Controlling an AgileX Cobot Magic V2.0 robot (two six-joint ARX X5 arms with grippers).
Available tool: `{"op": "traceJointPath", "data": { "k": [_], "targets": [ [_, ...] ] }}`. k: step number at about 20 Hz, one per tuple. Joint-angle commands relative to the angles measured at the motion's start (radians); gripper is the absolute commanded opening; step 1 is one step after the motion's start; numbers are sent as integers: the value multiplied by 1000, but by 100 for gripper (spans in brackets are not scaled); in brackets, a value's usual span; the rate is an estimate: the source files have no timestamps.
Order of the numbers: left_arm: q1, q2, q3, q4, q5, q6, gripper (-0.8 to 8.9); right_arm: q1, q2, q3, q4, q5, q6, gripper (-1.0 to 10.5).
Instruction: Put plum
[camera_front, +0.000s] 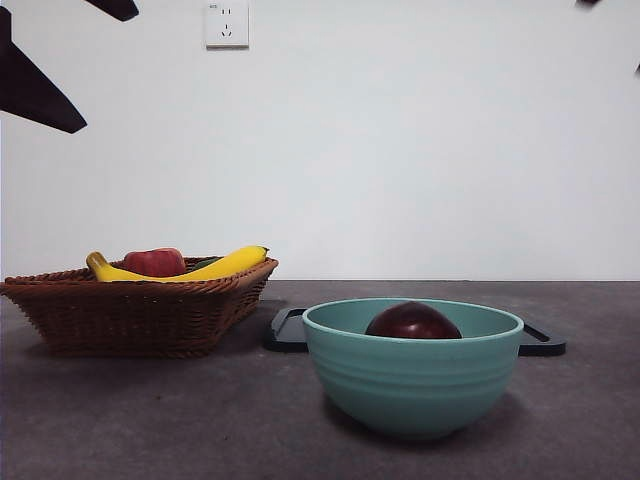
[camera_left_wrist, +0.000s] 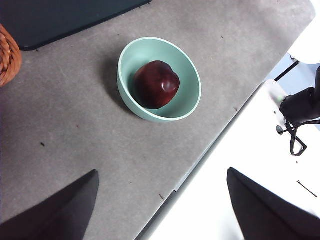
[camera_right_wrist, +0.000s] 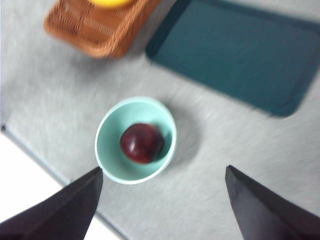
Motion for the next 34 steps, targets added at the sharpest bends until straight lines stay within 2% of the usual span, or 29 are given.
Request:
{"op": "traceJointPath", "data": {
  "k": [1, 4, 6, 17, 25, 34],
  "targets": [
    [-5, 4, 8, 8, 4, 0, 405, 46, 57, -64, 71, 0, 56, 391],
    [-5, 4, 8, 8, 4, 1, 405, 110, 128, -163, 224, 3, 128, 390],
    [-5, 4, 8, 8, 4, 1, 405, 151, 177, -198, 297, 49, 153, 353],
    [-5, 4, 8, 9, 4, 3, 405, 303, 436, -200, 468, 263, 191, 250],
    [-5, 4, 8, 9, 4, 5, 405, 325, 504, -200, 525, 269, 197, 20],
    [-5, 4, 8, 9, 4, 5, 405, 326, 501, -128, 516, 260, 231, 10]
  ]
}}
